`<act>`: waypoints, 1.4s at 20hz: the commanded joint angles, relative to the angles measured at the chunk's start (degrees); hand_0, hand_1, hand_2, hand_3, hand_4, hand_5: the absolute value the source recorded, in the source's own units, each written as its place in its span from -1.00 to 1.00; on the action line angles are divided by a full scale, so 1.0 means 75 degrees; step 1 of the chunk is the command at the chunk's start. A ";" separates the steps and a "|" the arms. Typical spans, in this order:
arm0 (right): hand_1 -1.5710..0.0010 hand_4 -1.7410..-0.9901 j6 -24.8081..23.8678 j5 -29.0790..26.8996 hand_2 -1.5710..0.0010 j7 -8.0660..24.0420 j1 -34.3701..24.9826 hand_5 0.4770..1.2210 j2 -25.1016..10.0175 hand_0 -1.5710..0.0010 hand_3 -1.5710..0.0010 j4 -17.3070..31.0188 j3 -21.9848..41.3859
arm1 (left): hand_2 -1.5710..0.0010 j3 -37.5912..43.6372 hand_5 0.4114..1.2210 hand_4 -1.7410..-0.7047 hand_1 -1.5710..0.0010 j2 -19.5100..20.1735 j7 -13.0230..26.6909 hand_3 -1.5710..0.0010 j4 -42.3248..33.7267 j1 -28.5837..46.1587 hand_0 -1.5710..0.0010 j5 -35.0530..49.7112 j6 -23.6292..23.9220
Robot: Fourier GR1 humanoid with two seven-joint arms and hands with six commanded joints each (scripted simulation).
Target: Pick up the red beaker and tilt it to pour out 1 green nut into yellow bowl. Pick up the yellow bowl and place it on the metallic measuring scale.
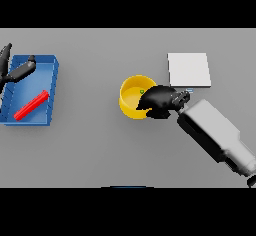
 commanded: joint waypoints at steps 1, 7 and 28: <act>-0.95 -0.97 0.0071 -0.0091 -0.90 -0.0040 -0.0043 0.98 -0.0088 -0.95 -0.52 -0.0096 -0.0088 | 1.00 0.0010 -0.23 0.81 1.00 0.0033 -0.0022 1.00 0.0018 -0.0011 1.00 -0.0001 -0.0039; -0.99 -0.96 0.0792 -0.0557 -0.96 0.0542 -0.0336 0.99 -0.0694 -0.99 -0.70 -0.1151 -0.0551 | 1.00 0.0056 -0.24 0.82 1.00 0.0054 -0.0039 1.00 0.0031 0.0011 1.00 0.0056 -0.0056; -1.00 -0.94 -0.0571 -0.0695 -1.00 0.0453 -0.1245 1.00 -0.1763 -1.00 -0.49 0.1178 -0.1490 | 1.00 0.0001 -0.11 0.75 1.00 0.0344 0.0651 1.00 -0.0547 0.0052 1.00 -0.0003 0.0121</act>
